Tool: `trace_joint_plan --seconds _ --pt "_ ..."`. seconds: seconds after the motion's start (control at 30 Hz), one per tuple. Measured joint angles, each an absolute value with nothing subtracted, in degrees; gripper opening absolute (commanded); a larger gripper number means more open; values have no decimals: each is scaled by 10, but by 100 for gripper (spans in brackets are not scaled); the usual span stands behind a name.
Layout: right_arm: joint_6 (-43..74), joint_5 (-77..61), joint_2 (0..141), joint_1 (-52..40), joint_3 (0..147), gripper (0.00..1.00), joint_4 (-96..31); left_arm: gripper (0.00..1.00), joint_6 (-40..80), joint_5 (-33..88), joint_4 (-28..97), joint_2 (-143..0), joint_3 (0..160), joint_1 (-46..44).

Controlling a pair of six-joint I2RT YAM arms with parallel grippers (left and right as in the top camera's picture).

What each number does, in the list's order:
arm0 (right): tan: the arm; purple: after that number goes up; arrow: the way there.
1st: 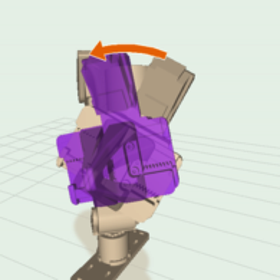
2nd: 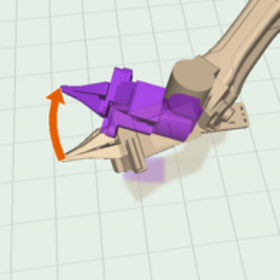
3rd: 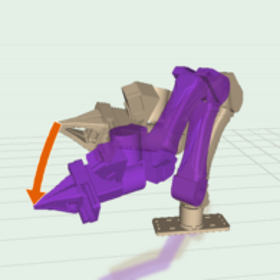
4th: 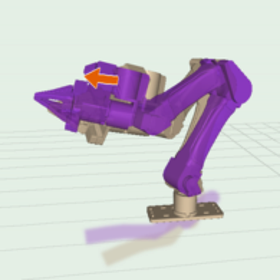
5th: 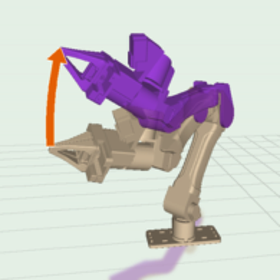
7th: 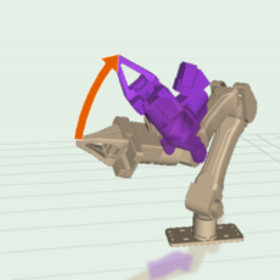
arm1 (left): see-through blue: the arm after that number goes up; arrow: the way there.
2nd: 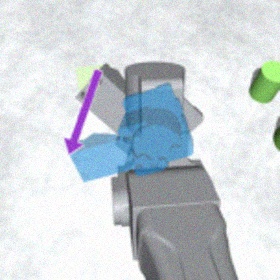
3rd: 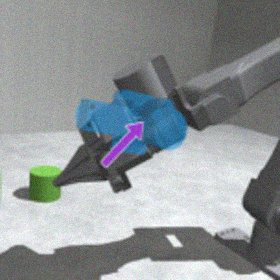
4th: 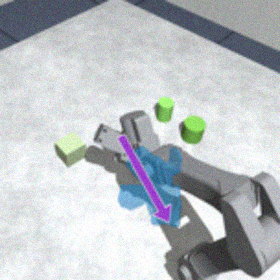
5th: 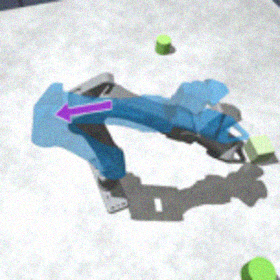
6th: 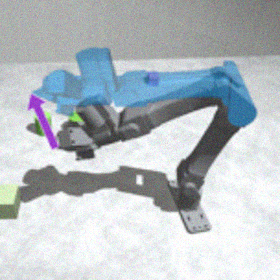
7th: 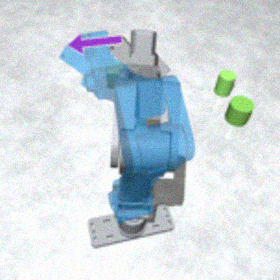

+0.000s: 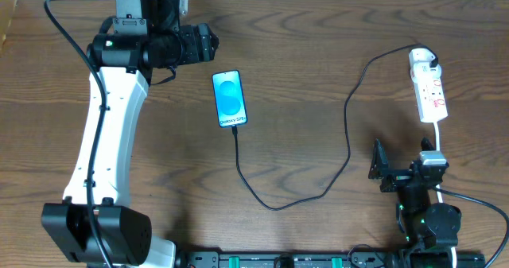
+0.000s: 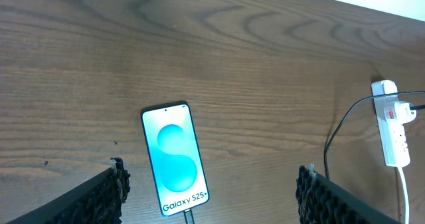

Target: Plug charger to phone and switch on socket

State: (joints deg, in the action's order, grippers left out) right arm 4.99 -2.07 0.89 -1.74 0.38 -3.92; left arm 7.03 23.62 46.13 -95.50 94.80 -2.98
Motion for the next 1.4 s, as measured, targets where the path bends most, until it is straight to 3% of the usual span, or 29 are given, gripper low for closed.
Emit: trace_joint_plan --seconds 0.23,0.53,0.93,1.4 --pt "50 -21 9 -17 4 99 -39 82 60 212 434 -947 948 -30" --pt "50 -21 9 -17 4 99 -39 82 -38 206 396 -846 898 -30" --pt "50 -18 8 -17 4 99 -40 82 -99 206 145 -587 551 -30" --pt "50 -17 7 -17 4 99 -40 82 -133 160 15 -247 199 -30"
